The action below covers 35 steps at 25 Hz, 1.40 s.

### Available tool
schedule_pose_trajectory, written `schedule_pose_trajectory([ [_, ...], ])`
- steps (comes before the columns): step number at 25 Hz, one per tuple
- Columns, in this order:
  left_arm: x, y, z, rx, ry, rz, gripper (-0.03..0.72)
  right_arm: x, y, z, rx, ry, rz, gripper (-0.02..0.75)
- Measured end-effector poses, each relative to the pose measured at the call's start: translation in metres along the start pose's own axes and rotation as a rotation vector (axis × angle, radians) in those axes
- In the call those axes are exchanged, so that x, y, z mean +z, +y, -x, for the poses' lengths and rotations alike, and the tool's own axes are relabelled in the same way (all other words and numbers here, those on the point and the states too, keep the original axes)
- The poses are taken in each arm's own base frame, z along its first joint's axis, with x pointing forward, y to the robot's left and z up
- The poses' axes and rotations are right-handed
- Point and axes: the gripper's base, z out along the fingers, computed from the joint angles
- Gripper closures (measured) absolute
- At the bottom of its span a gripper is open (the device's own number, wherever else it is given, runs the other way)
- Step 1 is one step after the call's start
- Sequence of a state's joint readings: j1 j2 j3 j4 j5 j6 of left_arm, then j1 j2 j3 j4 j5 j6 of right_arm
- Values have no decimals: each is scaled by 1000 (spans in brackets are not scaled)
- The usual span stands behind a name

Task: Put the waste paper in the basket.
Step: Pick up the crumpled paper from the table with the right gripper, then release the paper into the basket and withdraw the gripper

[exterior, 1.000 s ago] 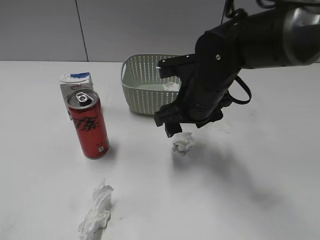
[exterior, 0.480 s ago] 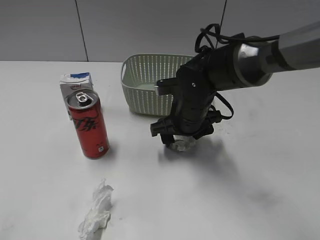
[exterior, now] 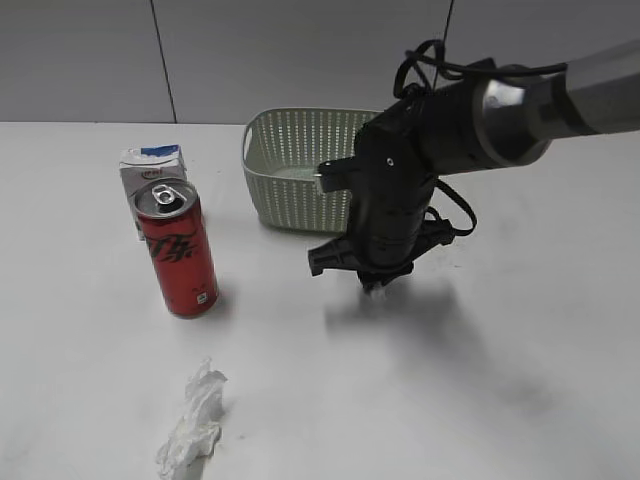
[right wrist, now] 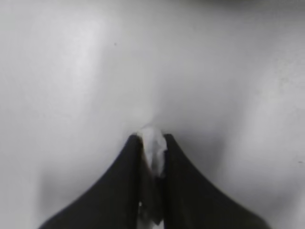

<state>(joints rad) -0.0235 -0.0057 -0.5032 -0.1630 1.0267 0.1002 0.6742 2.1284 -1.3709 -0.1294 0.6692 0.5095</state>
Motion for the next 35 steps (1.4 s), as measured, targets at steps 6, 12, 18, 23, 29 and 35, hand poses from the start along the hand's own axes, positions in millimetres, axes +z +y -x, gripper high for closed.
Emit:
schedule_pose_trajectory([
  [6,0,0,0,0,0,0,100,-81,0,16,-85,-211,84,710],
  [12,0,0,0,-1,0,0,100,-156,-10,59,-140,-504,137,710],
  [18,0,0,0,-1,0,0,100,-160,-29,111,-68,-551,111,710],
  [23,0,0,0,0,0,0,100,-114,-26,125,-96,-379,89,705],
  [29,0,0,0,0,0,0,100,-73,-21,123,-116,-268,106,220],
  [35,0,0,0,0,0,0,100,-73,-21,123,-118,-270,106,129],
])
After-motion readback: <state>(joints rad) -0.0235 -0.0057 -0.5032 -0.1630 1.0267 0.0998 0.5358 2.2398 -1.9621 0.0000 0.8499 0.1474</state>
